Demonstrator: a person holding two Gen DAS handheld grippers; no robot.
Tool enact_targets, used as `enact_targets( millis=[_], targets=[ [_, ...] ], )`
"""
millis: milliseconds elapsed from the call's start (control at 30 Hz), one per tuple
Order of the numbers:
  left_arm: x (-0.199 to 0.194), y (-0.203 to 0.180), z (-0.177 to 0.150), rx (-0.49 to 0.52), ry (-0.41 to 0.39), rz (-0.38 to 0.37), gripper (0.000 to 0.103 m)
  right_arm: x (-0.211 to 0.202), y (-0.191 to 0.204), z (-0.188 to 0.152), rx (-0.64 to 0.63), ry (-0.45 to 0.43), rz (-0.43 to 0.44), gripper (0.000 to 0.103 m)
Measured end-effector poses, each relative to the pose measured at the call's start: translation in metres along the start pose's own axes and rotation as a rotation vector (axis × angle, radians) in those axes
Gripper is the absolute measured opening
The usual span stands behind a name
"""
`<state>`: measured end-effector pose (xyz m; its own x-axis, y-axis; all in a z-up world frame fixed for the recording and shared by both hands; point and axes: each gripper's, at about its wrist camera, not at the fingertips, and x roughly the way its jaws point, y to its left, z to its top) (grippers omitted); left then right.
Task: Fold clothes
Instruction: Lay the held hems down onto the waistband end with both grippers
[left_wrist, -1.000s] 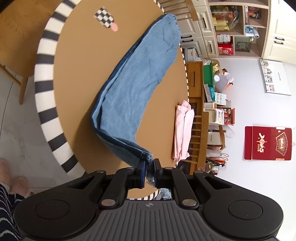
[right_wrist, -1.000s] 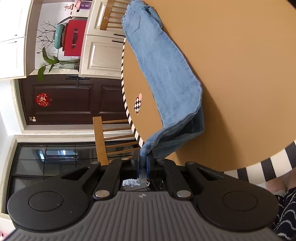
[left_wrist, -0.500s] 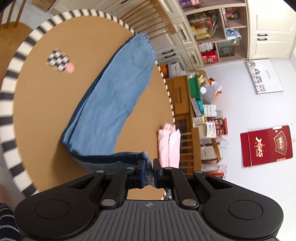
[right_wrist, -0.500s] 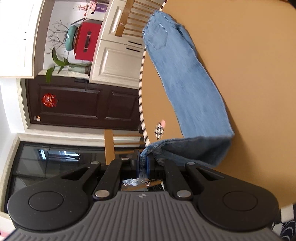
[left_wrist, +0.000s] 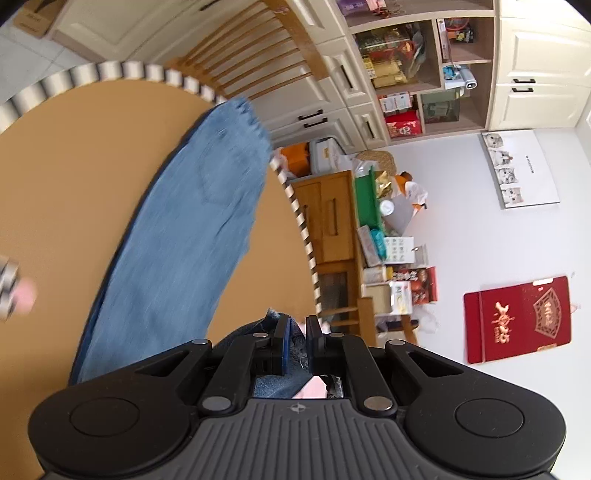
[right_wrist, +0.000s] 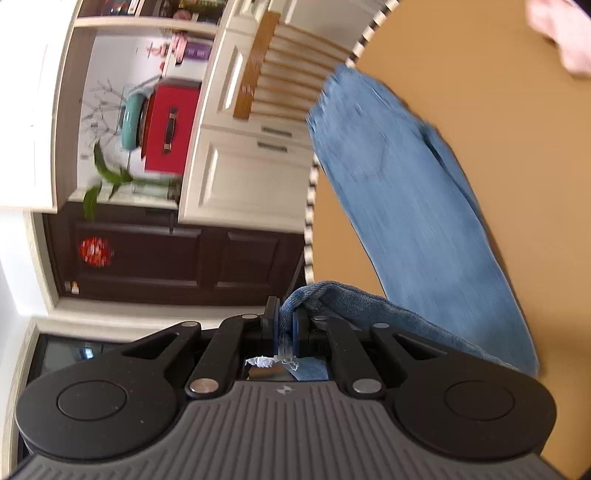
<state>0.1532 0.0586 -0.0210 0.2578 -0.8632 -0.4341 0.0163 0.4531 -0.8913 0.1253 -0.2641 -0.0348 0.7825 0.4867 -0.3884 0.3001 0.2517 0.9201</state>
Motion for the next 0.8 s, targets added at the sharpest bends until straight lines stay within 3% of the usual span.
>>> enact_targets(
  millis=[167,367,567,800],
  targets=[
    [0.047,-0.031,0.073,0.034,0.019,-0.022,0.009,0.043,0.04,0.064,-0.036,-0.051,-0.034,0.007],
    [0.124,-0.04,0.166,0.026,0.024,0.019,0.009,0.112,0.067,0.145,-0.073,-0.081,-0.124,0.007],
    [0.197,-0.007,0.246,-0.038,0.023,0.092,0.009,0.196,0.062,0.209,-0.106,-0.085,-0.266,0.007],
    [0.262,0.042,0.298,-0.052,0.018,0.176,0.009,0.27,0.029,0.246,-0.1,-0.092,-0.365,0.007]
  ],
)
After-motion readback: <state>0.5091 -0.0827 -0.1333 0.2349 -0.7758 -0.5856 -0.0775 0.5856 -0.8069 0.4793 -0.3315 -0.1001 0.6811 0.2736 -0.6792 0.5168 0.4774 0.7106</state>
